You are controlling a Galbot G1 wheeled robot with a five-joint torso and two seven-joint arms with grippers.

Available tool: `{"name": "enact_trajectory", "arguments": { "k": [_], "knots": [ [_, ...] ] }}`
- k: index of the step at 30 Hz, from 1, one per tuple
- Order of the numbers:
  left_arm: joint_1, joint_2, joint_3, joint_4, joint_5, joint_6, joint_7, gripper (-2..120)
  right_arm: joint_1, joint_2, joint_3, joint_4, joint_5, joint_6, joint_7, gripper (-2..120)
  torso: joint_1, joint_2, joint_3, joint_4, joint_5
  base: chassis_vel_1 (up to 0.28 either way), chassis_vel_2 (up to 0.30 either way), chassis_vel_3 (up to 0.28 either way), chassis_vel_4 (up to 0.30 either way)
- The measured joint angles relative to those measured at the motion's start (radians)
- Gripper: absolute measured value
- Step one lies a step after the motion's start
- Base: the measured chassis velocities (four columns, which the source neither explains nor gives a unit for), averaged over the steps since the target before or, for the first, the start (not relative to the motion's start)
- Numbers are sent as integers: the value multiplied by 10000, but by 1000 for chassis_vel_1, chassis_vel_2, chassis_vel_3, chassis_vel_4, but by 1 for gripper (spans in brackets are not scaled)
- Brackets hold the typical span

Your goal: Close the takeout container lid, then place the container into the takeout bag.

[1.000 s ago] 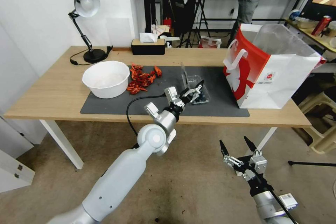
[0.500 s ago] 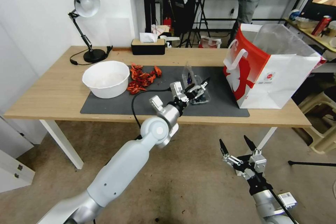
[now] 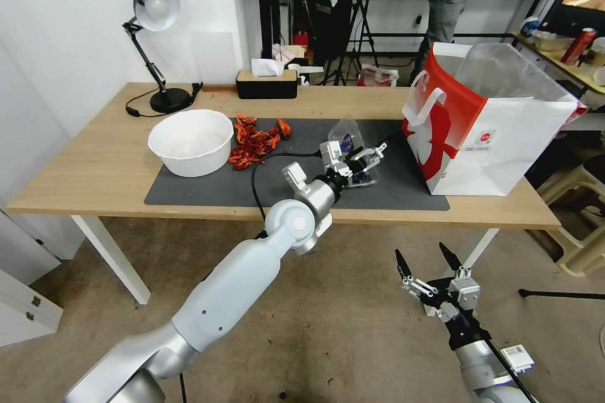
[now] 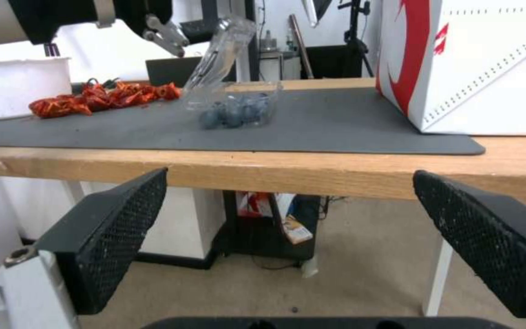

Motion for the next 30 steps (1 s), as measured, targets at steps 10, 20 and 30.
{"name": "enact_trajectory", "arguments": {
  "k": [10,20,30],
  "knots": [
    [-412,-226,250,549,-182,521,-782,98,23,-62,-12,84,41,-55,14,100,0,0,0,0,0,0,0,0,0],
    [-619,-307,232,661,-237,1319,-2056,71,49,-86,-48,191,50,-89,33,100,0,0,0,-1,0,0,0,0,0],
    [-776,-233,208,510,-3,2160,-3347,31,3,-172,-58,539,235,-237,35,100,0,2,0,0,-1,0,0,0,0]
  ]
}}
